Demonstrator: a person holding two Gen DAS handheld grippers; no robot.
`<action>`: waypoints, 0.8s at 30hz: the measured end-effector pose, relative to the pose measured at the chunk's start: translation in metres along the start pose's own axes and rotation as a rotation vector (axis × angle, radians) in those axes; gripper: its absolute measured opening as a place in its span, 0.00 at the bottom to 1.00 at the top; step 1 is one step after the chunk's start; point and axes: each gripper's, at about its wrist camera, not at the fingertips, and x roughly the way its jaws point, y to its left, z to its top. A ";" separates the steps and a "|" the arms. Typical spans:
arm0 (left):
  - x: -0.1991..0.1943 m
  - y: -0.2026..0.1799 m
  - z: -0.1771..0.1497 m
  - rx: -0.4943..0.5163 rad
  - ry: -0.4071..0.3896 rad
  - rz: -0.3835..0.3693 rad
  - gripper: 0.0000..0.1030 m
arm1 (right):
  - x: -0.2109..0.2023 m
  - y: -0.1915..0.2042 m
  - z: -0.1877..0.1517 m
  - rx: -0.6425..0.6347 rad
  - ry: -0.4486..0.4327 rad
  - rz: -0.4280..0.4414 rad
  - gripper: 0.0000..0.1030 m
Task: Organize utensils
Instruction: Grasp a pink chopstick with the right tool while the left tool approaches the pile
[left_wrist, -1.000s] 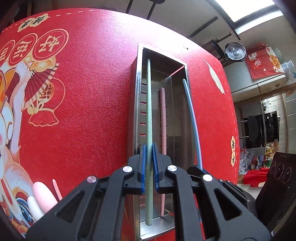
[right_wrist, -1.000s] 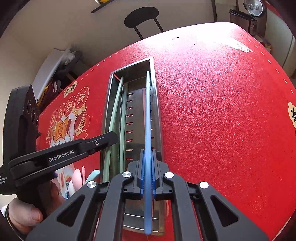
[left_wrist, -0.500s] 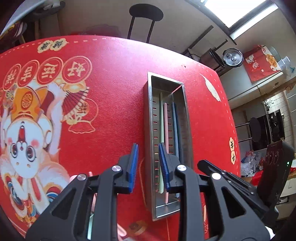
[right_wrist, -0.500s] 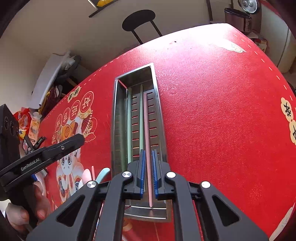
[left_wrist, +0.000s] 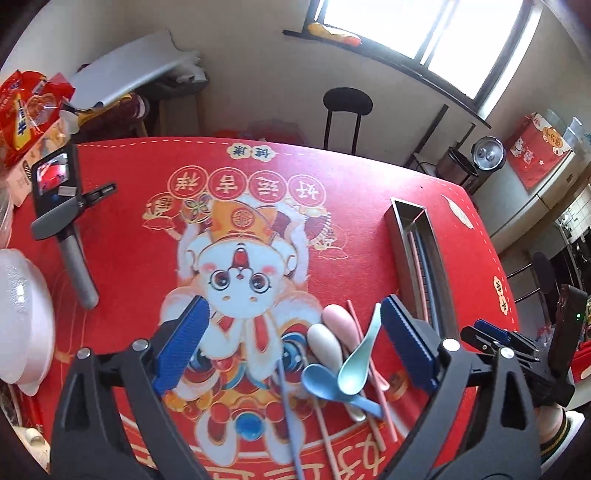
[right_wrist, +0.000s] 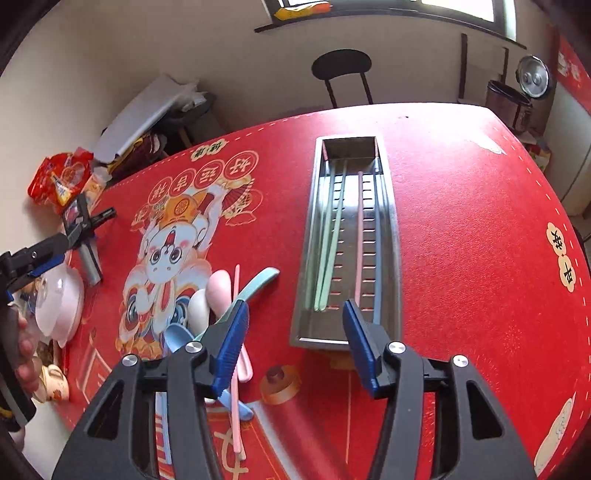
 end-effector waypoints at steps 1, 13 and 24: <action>-0.004 0.007 -0.007 0.002 -0.003 0.010 0.91 | 0.003 0.007 -0.006 -0.020 0.009 0.008 0.51; 0.016 0.031 -0.115 0.034 0.093 0.033 0.89 | 0.065 0.054 -0.058 -0.082 0.178 0.060 0.21; 0.019 0.038 -0.131 0.005 0.110 0.018 0.75 | 0.092 0.069 -0.056 -0.105 0.232 0.010 0.12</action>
